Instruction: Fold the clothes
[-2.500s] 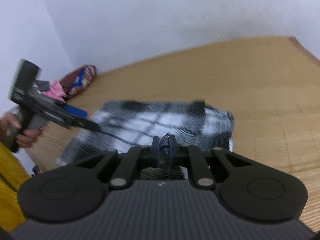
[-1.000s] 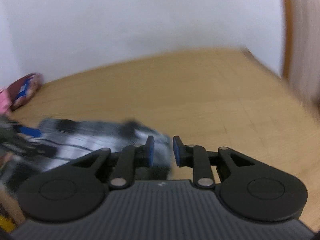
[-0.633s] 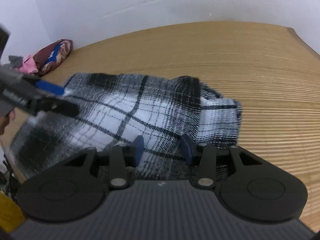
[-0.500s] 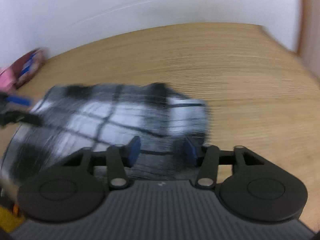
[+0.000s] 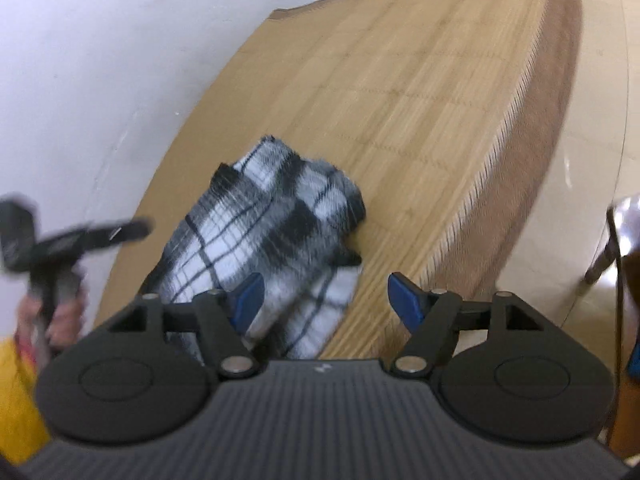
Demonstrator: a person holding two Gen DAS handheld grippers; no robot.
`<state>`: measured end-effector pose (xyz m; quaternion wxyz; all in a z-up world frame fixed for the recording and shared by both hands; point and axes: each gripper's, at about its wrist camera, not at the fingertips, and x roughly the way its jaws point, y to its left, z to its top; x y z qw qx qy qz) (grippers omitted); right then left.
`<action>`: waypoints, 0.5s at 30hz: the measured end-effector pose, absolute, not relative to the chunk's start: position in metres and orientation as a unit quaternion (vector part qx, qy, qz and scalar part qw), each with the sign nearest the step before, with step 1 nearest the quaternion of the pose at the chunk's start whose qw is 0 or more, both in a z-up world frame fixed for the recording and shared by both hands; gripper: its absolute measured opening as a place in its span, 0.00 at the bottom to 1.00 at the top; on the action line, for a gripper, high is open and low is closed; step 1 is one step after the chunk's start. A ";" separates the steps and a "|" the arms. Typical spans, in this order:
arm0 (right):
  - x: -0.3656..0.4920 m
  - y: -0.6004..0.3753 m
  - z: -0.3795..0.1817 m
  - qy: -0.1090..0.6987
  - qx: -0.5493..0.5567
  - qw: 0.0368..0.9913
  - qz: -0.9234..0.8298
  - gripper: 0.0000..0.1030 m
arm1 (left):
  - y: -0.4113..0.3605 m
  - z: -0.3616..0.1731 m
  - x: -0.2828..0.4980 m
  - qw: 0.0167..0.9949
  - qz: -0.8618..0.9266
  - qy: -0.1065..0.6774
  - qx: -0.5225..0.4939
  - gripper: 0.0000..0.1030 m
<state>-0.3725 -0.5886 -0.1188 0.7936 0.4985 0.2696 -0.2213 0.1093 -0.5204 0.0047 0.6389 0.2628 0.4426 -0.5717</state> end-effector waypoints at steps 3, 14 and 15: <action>-0.362 -0.588 -0.134 0.264 0.537 0.770 -0.218 0.70 | -0.560 -0.019 0.115 0.601 -0.578 0.464 0.300 0.96; -0.340 -0.607 -0.160 0.199 0.643 0.720 -0.168 0.72 | -0.604 -0.063 0.099 0.488 -0.657 0.473 0.326 0.93; -0.339 -0.609 -0.163 0.193 0.648 0.719 -0.162 0.72 | -0.605 -0.062 0.094 0.479 -0.671 0.464 0.324 0.85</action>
